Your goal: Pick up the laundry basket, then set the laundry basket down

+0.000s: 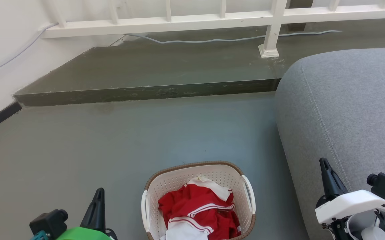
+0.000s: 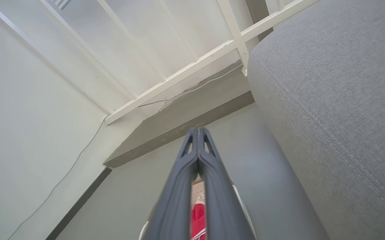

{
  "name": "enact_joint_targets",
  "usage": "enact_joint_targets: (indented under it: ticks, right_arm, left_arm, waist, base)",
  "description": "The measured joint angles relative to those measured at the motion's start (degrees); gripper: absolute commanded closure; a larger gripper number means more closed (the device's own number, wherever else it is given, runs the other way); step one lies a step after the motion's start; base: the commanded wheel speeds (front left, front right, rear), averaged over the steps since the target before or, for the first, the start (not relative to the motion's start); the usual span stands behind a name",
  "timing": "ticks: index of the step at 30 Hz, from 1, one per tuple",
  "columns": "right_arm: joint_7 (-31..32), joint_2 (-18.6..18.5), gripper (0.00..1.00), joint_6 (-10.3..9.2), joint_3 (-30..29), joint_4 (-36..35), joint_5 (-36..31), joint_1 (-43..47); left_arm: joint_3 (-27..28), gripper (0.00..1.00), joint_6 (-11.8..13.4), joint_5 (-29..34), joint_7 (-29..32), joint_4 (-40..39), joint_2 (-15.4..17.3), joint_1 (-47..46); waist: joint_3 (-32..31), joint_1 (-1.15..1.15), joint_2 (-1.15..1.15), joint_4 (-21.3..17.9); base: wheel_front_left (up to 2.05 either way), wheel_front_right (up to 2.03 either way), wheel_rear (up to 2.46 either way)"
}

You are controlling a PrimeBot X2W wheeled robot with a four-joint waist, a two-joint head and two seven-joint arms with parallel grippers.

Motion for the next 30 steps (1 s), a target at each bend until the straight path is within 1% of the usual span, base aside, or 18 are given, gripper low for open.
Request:
enact_joint_targets:
  ticks: [8,27,30]
  right_arm:
    - [0.83,0.19,1.00,0.63,-1.33,0.79,5.88,-0.57]
    - [3.25,0.76,1.00,3.05,-4.48,3.27,20.07,-2.79]
    - [3.79,0.88,1.00,3.56,-5.19,3.91,22.97,-3.63]
  left_arm:
    - [1.45,1.00,-1.00,-5.99,1.01,1.22,0.02,-0.72]
    - [4.75,1.00,-3.61,-20.75,2.93,4.83,0.10,-3.43]
    - [5.12,1.00,-4.34,-23.70,3.02,5.33,0.10,-4.19]
  waist:
    - [-0.01,0.00,0.00,0.30]
    - [-0.06,0.00,0.00,1.03]
    - [-0.08,0.00,0.00,1.18]
  base:
    - [0.00,0.00,0.00]
    - [0.00,0.00,0.00]
    - [0.00,0.00,0.00]
